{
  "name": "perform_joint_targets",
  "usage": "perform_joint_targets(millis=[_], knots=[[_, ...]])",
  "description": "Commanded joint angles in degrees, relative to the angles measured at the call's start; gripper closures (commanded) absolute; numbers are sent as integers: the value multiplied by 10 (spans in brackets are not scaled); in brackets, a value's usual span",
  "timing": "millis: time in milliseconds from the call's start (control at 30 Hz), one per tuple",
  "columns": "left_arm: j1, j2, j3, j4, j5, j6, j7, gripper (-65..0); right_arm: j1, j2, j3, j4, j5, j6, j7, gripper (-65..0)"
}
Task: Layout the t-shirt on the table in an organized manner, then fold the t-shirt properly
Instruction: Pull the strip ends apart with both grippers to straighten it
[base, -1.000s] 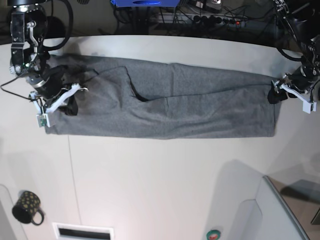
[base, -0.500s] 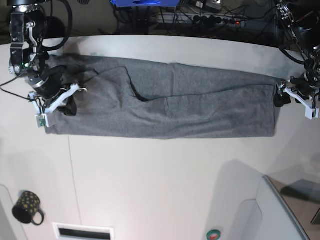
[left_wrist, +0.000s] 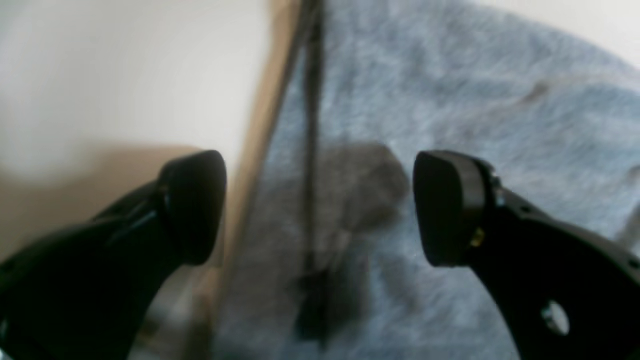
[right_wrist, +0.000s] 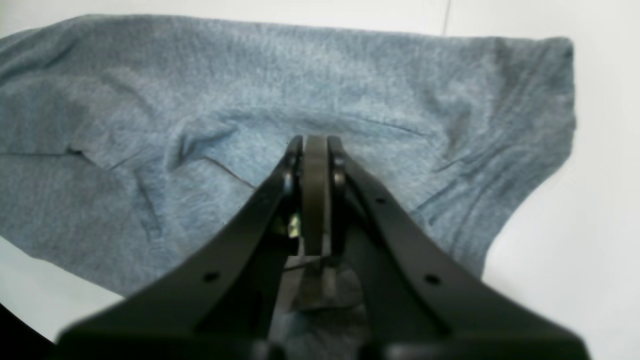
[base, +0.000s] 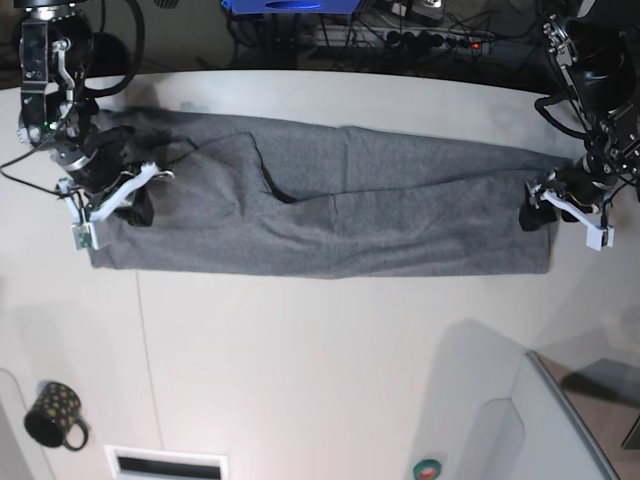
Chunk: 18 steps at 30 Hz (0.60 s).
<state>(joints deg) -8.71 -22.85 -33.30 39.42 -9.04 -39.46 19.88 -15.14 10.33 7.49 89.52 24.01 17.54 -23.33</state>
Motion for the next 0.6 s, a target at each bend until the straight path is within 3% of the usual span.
perform_joint_targets(millis=[0, 267, 333, 433, 567], knots=[[4, 4, 4, -6, 17, -5, 41, -556, 5, 4, 3, 11, 6, 3, 14, -8], [16, 24, 6, -6, 18, -5, 41, -548, 5, 4, 3, 12, 6, 3, 15, -8], [18, 24, 6, -7, 18, -5, 41, -477, 5, 4, 4, 12, 6, 3, 15, -8], [18, 24, 6, -7, 18, -5, 41, -309, 5, 4, 4, 12, 6, 3, 15, -8], [15, 21, 6, -8, 18, -5, 41, -189, 5, 4, 4, 12, 6, 3, 15, -8]])
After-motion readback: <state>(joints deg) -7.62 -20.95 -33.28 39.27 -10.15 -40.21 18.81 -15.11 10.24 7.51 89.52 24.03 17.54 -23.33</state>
